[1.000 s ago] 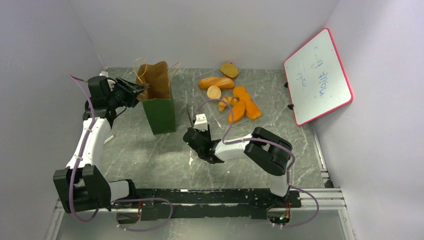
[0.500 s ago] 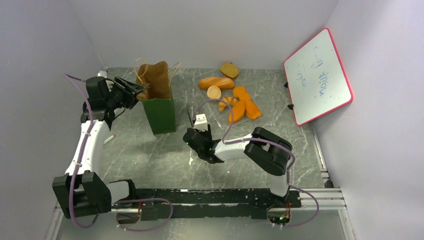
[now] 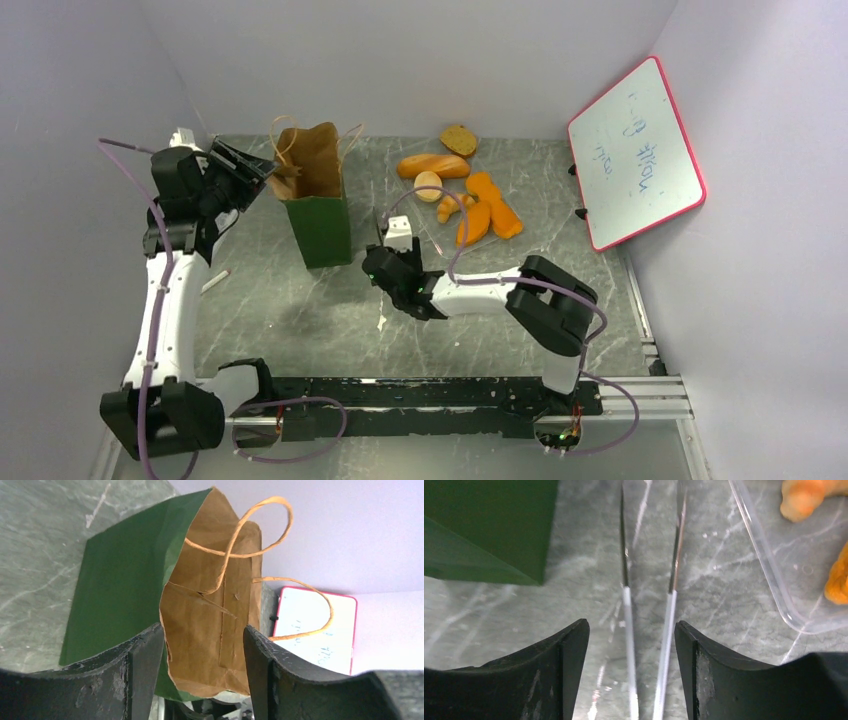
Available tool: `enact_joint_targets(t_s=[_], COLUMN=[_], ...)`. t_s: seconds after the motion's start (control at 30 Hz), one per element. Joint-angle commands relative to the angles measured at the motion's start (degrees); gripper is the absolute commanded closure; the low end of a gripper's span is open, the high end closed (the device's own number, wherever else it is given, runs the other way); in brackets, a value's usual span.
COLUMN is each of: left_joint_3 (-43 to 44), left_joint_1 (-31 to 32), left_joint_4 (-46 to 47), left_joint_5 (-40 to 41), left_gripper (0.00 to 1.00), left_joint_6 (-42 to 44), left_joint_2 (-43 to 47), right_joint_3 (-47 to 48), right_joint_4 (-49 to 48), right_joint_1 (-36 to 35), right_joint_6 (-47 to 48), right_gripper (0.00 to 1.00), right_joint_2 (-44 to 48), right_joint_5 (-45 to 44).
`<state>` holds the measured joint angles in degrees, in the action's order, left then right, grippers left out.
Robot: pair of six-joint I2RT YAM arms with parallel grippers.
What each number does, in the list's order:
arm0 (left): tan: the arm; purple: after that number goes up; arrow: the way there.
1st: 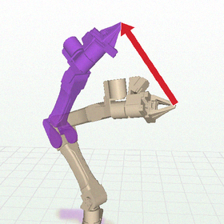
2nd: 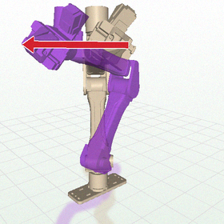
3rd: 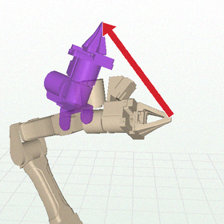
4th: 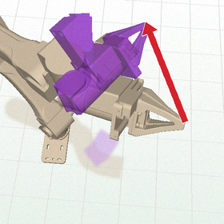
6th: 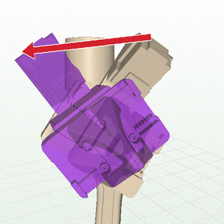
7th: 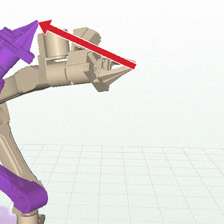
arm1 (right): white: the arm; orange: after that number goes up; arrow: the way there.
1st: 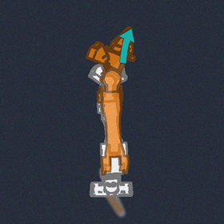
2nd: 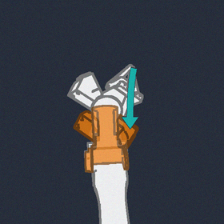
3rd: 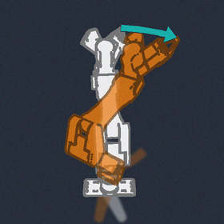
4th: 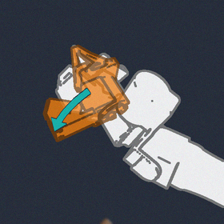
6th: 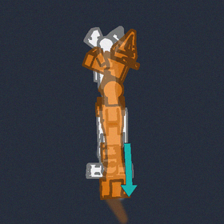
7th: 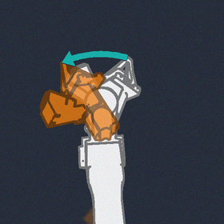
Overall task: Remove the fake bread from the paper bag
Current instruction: Reset both arms
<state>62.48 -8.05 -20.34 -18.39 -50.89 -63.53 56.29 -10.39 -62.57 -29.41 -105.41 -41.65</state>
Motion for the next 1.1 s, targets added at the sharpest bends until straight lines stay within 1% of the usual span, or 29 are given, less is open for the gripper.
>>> enact_joint_targets(t_s=[0.0,0.07,0.1,0.13,0.2,0.23,0.33,0.37,0.4,0.5,0.53,0.6,0.63,0.67,0.73,0.8,0.93,1.07], left_joint_3=[3.16,3.84,4.38,4.88,6.03,6.15,4.77,3.43,1.18,-3.92,-6.51,-12.33,-15.54,-18.32,-22.97,-26.7,-34.93,-38.87], left_joint_1=[-0.45,-0.42,-0.39,-0.43,-0.44,-0.43,-0.41,-0.46,-0.44,-0.39,-0.39,-0.44,-0.43,-0.4,-0.45,-0.46,-0.14,1.22], left_joint_4=[-4.03,-4.99,-5.43,-5.79,-5.94,-5.45,-1.49,0.69,4.99,12.53,15.84,22.97,27.07,31.13,36.17,39.28,46.17,50.96], left_joint_5=[5.78,9.11,12.18,14.87,21.08,24.49,31.88,33.44,34.73,36.43,36.63,36.53,35.17,33.59,32.33,31.76,33.53,34.15], left_gripper=[0.36,0.36,0.36,0.36,0.36,0.36,0.37,0.37,0.37,0.38,0.39,0.4,0.41,0.42,0.44,0.44,0.44,0.46], left_joint_6=[5.08,7.45,8.76,10.03,13.1,14.39,18.21,19.42,21.31,26.53,28.22,31.91,34.33,35.75,36.29,36.53,37.51,38.63], left_joint_2=[4.36,6.19,7.32,8.15,9.31,9.7,10.25,10.38,10.39,9.63,9.57,9.88,10.03,9.7,8.97,8.55,9.37,9.67], right_joint_3=[5.56,7.66,8.62,9.82,12.34,13.75,17.04,17.12,16.48,9.83,8.57,7.62,7.23,6.87,5.77,4.11,2.53,3.03], right_joint_4=[4.45,5.9,6.52,6.94,7.67,8.27,10.15,10.21,9.38,-0.09,-0.65,1.75,3.11,4.59,7.12,7.98,10.41,16.67], right_joint_1=[-0.6,-0.5,-0.54,-0.44,0.15,0.86,5.64,8.2,10.75,18.42,21.26,27.38,31.06,33.28,37.98,40.09,40.68,40.76], right_joint_6=[0.91,1.98,2.78,3.74,6.37,7.88,10.03,9.9,10.51,13.64,13.25,10.62,9.7,8.93,6.58,5.26,2.76,-2.87], right_gripper=[0.32,0.31,0.28,0.26,0.16,0.16,0.15,0.15,0.15,0.14,0.14,0.14,0.14,0.13,0.05,0.01,0.0,0.0], right_joint_2=[4.11,5.19,5.86,6.58,7.84,8.44,11.25,12.59,14.31,19.87,21.21,22.52,22.58,22.34,21.5,20.86,18.81,16.66], right_joint_5=[-1.86,-2.21,-3.37,-4.88,-8.64,-10.15,-11.59,-11.1,-10.66,-9.91,-8.95,-6.42,-6.23,-6.27,-6.67,-7.55,-12.09,-15.56])
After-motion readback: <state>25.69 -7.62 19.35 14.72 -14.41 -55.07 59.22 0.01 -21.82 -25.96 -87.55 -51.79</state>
